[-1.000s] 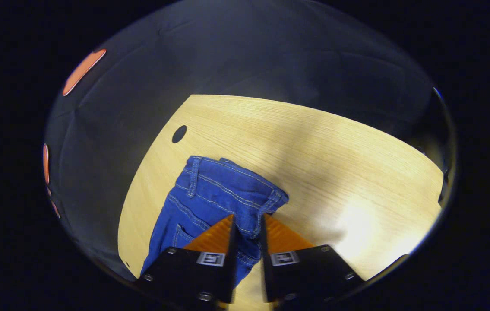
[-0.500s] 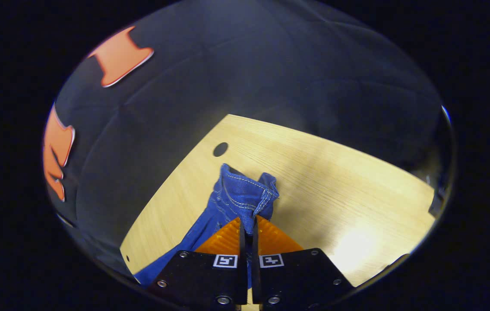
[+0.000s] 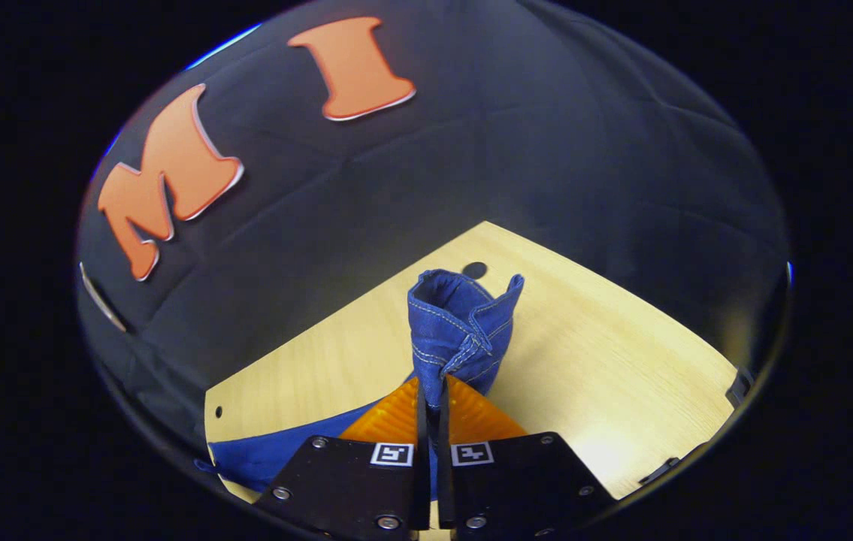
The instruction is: Grasp the waist and the cuffs of the jeans and fold them to make the two legs overlap; first hold the waist and fold one-third of the jeans toward the cuffs, then hold the cuffs and fold the remaining one-third in the same direction to finish folding.
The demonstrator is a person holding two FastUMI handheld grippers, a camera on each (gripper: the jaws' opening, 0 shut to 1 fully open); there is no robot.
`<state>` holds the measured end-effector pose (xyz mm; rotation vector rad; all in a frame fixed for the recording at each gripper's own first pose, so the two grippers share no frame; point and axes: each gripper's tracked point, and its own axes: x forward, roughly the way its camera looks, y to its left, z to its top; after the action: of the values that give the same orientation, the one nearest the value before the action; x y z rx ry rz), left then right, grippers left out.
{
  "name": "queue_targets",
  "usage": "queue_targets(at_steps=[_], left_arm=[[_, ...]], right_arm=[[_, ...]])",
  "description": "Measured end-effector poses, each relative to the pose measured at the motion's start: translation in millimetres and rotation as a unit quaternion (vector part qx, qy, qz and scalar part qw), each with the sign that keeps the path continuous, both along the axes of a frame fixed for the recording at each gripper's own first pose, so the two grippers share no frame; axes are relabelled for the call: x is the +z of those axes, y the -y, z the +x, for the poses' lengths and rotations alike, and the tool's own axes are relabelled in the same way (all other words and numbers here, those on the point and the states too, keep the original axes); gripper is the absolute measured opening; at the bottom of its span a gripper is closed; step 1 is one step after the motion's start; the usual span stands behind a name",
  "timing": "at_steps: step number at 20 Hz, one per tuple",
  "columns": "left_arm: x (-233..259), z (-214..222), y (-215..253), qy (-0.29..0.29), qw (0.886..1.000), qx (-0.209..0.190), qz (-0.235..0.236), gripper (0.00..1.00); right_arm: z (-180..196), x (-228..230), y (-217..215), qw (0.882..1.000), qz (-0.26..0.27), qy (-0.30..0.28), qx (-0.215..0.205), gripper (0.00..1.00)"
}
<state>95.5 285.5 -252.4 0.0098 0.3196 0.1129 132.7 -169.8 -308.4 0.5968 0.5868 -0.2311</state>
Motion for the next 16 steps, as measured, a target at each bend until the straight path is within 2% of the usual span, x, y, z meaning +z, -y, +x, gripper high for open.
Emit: queue_targets(at_steps=[5, 10, 16], left_arm=[[-15, -11, -26, -0.01, 1.0, 0.017, -0.015, 0.99], [-31, -21, -59, -0.022, 0.999, 0.043, -0.023, 0.99], [-66, -33, -95, -0.059, 0.995, 0.073, -0.039, 0.98]], right_arm=[[10, -4, -6, 0.997, -0.013, 0.034, 0.066, 0.04], [12, 3, -8, 0.989, -0.014, 0.054, 0.136, 0.04], [9, -8, -14, 0.975, -0.038, 0.04, 0.217, 0.04]])
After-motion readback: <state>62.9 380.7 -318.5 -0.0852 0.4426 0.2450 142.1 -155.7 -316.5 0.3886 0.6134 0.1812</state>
